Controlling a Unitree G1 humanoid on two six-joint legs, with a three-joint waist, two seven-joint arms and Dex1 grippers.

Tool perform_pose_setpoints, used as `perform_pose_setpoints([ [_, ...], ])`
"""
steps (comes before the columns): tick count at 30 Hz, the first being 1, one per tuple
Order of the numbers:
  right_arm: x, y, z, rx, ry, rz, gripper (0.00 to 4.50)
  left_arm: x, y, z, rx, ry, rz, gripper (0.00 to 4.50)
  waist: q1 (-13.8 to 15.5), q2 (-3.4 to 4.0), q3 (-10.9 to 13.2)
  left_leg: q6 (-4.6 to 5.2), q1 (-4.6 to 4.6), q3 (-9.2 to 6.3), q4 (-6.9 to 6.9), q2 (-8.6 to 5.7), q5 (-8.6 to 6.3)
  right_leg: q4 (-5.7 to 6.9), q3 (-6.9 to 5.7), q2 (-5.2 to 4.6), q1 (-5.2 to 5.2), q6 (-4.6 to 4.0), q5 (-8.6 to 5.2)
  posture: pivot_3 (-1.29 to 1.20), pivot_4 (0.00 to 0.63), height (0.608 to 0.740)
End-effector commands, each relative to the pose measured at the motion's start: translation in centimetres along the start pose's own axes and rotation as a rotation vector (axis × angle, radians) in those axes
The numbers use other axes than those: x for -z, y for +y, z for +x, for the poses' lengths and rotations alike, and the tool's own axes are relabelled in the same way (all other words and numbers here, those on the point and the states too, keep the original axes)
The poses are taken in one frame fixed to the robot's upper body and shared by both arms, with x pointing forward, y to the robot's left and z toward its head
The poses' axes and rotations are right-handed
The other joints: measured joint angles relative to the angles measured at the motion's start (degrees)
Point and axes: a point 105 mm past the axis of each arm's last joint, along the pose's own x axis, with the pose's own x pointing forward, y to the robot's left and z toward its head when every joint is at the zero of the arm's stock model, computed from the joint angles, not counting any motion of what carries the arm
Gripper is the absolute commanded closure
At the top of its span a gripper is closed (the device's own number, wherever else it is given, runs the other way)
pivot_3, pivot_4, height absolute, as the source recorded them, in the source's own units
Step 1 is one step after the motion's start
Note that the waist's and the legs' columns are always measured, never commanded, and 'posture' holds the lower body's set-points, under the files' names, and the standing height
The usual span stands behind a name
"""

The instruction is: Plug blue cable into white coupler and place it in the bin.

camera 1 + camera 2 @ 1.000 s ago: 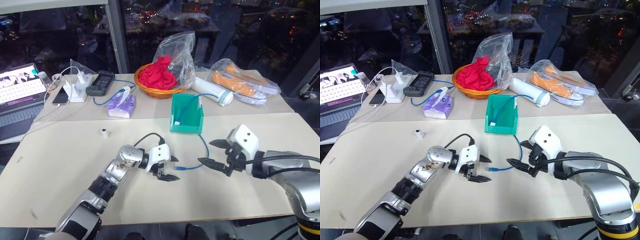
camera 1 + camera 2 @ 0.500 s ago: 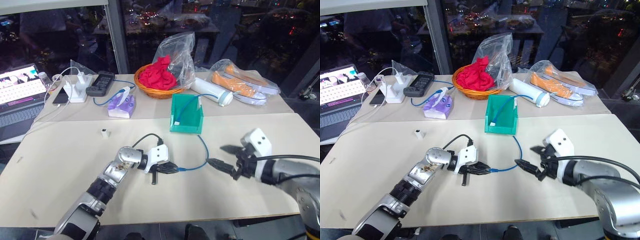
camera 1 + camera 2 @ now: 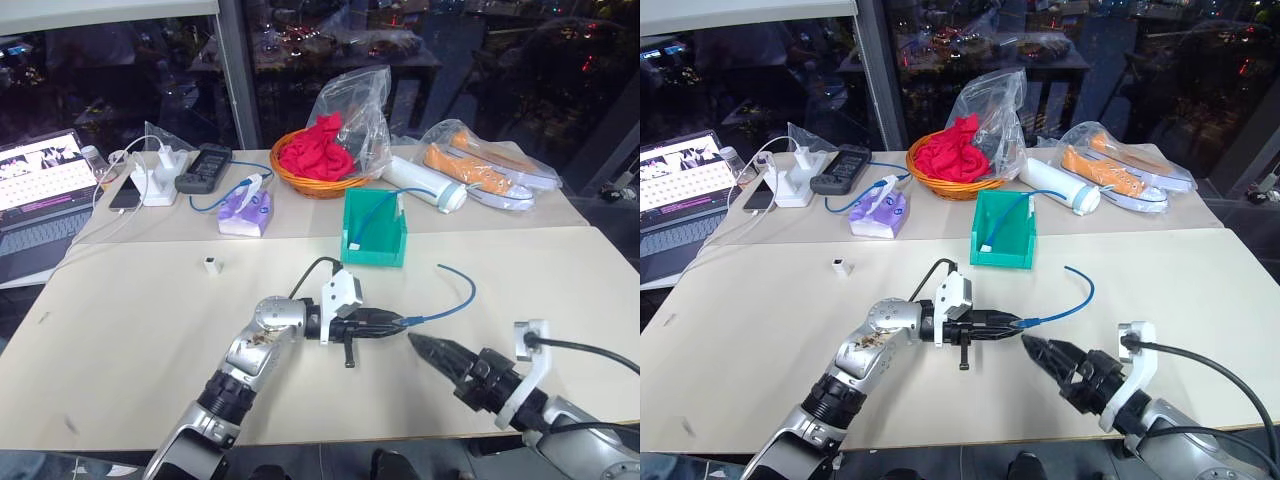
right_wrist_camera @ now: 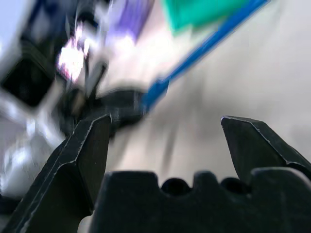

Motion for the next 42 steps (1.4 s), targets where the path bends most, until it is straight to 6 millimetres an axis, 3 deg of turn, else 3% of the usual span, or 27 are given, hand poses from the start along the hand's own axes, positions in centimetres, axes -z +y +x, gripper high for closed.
perform_pose_setpoints([
  [1, -1.3, 1.9, 0.5, -0.031, -0.107, 0.136, 0.32, -1.0, -0.1, 0.5, 0.022, -0.033, 0.029, 4.43, -0.3, 0.01, 0.0, 0.0, 0.02, 0.0, -0.01, 0.0, 0.0, 0.02, 0.0, 0.0, 0.0, 0.0, 0.0, 0.0, 0.15, 0.74],
  [10, -1.3, 2.9, 1.9, 0.008, -0.095, 0.298, 0.32, -1.1, -0.3, 1.0, 0.028, -0.044, 0.028, 4.43, -0.6, 0.0, 0.0, 0.04, 0.04, 0.0, -0.06, -0.01, -0.02, -0.07, -0.02, 0.0, -0.02, 0.03, 0.02, 0.0, 0.15, 0.74],
  [21, -0.7, 3.1, 2.2, 0.048, -0.077, 0.338, 0.32, -1.1, 0.0, 0.7, -0.006, -0.051, 0.021, 4.43, -0.6, 0.0, 0.0, 0.07, 0.0, 0.0, -0.08, -0.01, -0.04, -0.13, -0.02, 0.0, -0.01, 0.03, 0.02, 0.0, 0.15, 0.74],
  [22, -0.7, 3.2, 2.1, 0.05, -0.077, 0.339, 0.84, -1.1, 0.0, 0.7, -0.007, -0.051, 0.021, 4.43, -0.6, 0.0, 0.0, 0.07, 0.01, 0.0, -0.08, -0.01, -0.04, -0.14, -0.02, 0.0, -0.01, 0.03, 0.02, 0.0, 0.15, 0.74],
  [25, -0.6, 3.3, 2.0, 0.051, -0.074, 0.342, 1.62, -1.1, 0.0, 0.6, -0.006, -0.049, 0.023, 4.43, -0.6, 0.0, 0.0, 0.07, 0.0, 0.0, -0.1, -0.01, -0.04, -0.18, -0.02, 0.0, -0.02, 0.03, 0.02, 0.0, 0.15, 0.74],
  [33, -0.9, 3.4, 1.8, 0.059, -0.096, 0.357, 4.39, -1.0, 0.0, 0.7, -0.009, -0.043, 0.018, 4.43, -0.5, 0.0, 0.0, 0.08, -0.02, 0.0, -0.13, -0.01, -0.04, -0.31, -0.03, 0.0, -0.01, 0.03, 0.02, 0.0, 0.15, 0.74],
  [36, -1.0, 3.4, 2.0, 0.057, -0.096, 0.353, 4.46, -1.0, 0.3, 0.6, -0.031, -0.044, 0.015, 4.43, -0.5, 0.0, 0.0, 0.08, -0.02, 0.0, -0.14, -0.01, -0.04, -0.33, -0.03, 0.0, -0.01, 0.03, 0.02, 0.0, 0.15, 0.74],
  [38, -1.3, 3.4, 2.1, 0.055, -0.1, 0.342, 4.5, -1.1, 0.8, 0.2, -0.052, -0.043, 0.016, 3.42, -0.5, 0.0, 0.0, 0.08, -0.02, 0.0, -0.14, -0.01, -0.04, -0.33, -0.03, 0.0, 0.0, 0.03, 0.02, 0.0, 0.15, 0.74],
  [42, -2.3, 2.9, 2.5, 0.053, -0.119, 0.311, 4.5, -2.4, 3.1, -2.8, -0.187, -0.076, 0.036, 2.01, -0.8, 0.0, 0.0, 0.08, -0.02, 0.0, -0.16, 0.0, -0.04, -0.36, -0.02, 0.0, -0.01, 0.03, 0.02, 0.0, 0.15, 0.74],
])
